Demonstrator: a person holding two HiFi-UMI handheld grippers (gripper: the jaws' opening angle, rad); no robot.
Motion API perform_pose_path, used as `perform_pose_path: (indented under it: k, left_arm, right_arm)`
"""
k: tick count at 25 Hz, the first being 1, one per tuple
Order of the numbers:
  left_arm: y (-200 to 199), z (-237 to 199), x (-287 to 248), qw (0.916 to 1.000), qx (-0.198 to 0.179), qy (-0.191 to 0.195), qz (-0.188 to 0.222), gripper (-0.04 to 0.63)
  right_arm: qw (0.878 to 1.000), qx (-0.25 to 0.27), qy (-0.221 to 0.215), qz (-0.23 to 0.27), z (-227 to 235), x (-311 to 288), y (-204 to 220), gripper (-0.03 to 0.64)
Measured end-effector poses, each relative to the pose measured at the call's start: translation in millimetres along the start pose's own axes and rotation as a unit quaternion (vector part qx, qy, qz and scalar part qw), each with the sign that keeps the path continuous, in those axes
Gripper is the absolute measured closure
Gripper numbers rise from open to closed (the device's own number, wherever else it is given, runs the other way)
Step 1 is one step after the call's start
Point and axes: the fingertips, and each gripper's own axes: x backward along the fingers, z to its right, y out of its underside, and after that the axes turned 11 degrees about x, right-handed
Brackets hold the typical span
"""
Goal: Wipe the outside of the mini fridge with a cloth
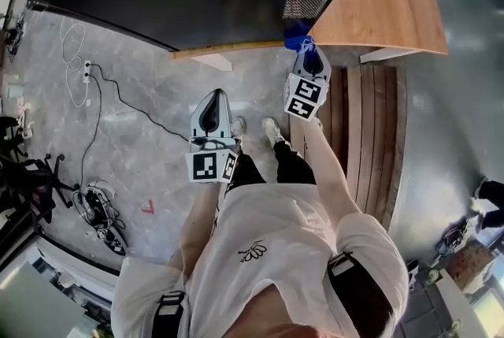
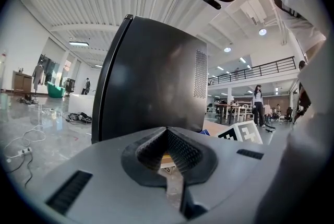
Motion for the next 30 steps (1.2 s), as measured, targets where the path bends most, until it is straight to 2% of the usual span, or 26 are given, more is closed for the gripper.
perform_pose_path:
  k: [7, 13, 18, 22, 26, 30]
  left_arm:
    - [-19.2, -1.0, 1.1, 0.9997, -0.008, -0.001, 0.022, 0.591]
    - [-69.9, 9.9, -14.2, 0.9981, -0.027, 0.011, 0.054, 0.591]
    - [-116.8, 16.1, -21.2, 0.9978, -0.017, 0.018, 0.062, 0.591]
    - [-144.0, 22.0, -17.5, 0.9964, -0.019, 0.044, 0.069, 0.591]
    - [-162.8, 35.1, -22.4, 0.9934, -0.028, 0.075, 0.083, 0.591]
    - [-172.1, 37.4, -18.3, 0.9918, -0.030, 0.088, 0.088, 0.591]
  right_arm:
    - [0.998, -0.034, 0.048, -0.006, 42.4, 8.5, -8.7, 0.555]
    - [0.995, -0.076, 0.035, 0.058, 60.6, 67.6, -82.9, 0.555]
    - [0.992, -0.060, -0.025, 0.112, 26.0, 124.0, -159.8, 0.555]
    - [0.985, -0.034, -0.051, 0.161, -11.0, 152.1, -208.6, 0.555]
    - [0.983, -0.028, -0.055, 0.174, -24.6, 159.3, -227.9, 0.555]
    - [0.983, -0.026, -0.050, 0.177, -27.5, 169.7, -232.5, 0.555]
